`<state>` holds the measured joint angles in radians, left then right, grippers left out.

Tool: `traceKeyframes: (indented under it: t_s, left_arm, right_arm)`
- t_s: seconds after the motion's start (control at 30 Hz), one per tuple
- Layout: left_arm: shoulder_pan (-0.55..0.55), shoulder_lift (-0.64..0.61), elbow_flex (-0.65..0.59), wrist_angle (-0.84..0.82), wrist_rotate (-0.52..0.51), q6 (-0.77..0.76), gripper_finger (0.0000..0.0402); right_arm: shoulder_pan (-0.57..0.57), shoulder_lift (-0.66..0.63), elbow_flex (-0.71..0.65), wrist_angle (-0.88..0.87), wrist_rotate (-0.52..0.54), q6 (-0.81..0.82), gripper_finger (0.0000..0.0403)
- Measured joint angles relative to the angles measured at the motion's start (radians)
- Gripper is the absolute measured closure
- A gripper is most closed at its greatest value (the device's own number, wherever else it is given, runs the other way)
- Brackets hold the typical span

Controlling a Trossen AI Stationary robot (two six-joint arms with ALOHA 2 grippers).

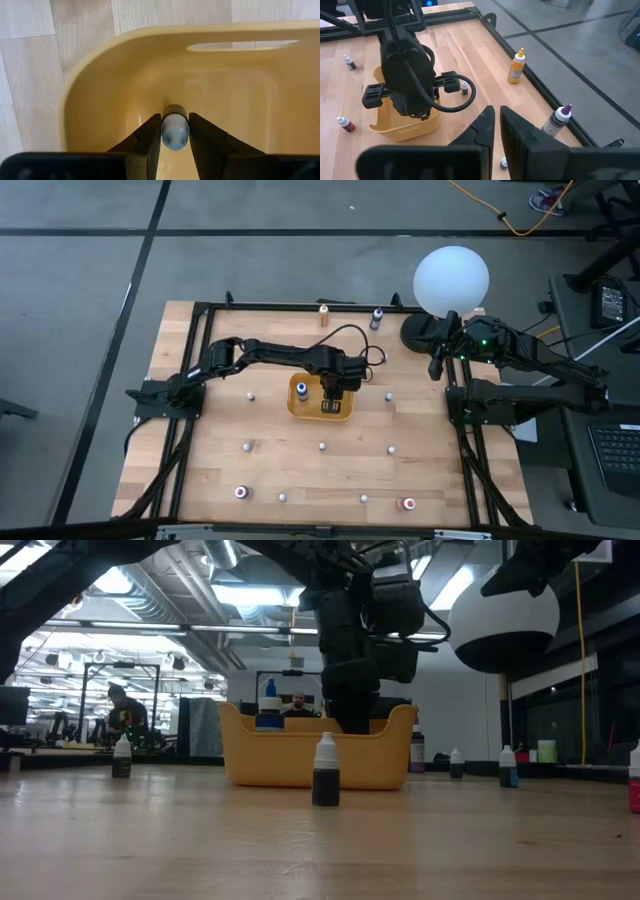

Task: Pick & Place food coloring
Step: Put the green food coloring bottle into the yellow bin

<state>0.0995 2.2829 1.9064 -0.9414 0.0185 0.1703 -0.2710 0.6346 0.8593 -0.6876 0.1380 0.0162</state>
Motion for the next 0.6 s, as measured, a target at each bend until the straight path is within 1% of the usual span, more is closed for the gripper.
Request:
traceKeyframes:
  t_s: [0.4, 0.6]
  left_arm:
    - [0.001, 0.000, 0.007, -0.014, -0.002, -0.001, 0.0302]
    - [0.000, -0.001, 0.100, -0.107, -0.020, 0.010, 0.0302]
  right_arm:
    - [0.000, 0.000, 0.000, -0.028, 0.000, 0.000, 0.0369]
    - [0.000, 0.000, 0.000, -0.050, 0.000, 0.000, 0.0369]
